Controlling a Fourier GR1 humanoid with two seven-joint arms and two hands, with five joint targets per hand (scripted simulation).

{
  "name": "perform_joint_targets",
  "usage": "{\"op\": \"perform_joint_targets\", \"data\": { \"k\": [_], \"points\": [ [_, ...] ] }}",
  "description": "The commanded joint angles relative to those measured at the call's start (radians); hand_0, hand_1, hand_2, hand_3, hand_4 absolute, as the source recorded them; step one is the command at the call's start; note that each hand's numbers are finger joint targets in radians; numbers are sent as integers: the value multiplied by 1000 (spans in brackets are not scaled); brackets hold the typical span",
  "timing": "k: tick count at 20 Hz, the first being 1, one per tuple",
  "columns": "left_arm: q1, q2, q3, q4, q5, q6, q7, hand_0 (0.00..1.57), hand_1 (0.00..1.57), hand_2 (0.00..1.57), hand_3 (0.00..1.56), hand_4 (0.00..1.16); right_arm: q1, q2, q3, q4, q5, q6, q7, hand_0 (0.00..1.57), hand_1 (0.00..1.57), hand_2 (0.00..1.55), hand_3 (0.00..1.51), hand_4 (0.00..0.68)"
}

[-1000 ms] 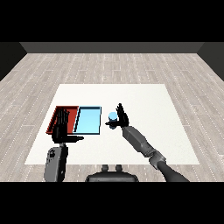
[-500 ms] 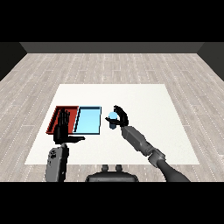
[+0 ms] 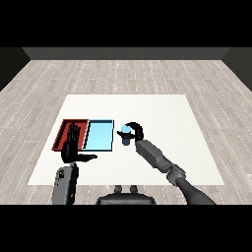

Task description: Pick the blue can and put it in the blue box

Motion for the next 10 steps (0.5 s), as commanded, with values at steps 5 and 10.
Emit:
{"op": "perform_joint_targets", "data": {
  "k": [5, 10],
  "points": [
    [-18, 6, -47, 66, -67, -7, -10, 0, 0, 0, 0, 0, -92, -5, -5, -52, 104, -97, 70, 1426, 1426, 1450, 1400, 624],
    [-100, -28, -88, 82, -54, 9, 92, 0, 0, 0, 0, 0, -104, -85, 7, -169, 173, -144, 112, 1428, 1428, 1447, 1394, 624]
  ]
}}
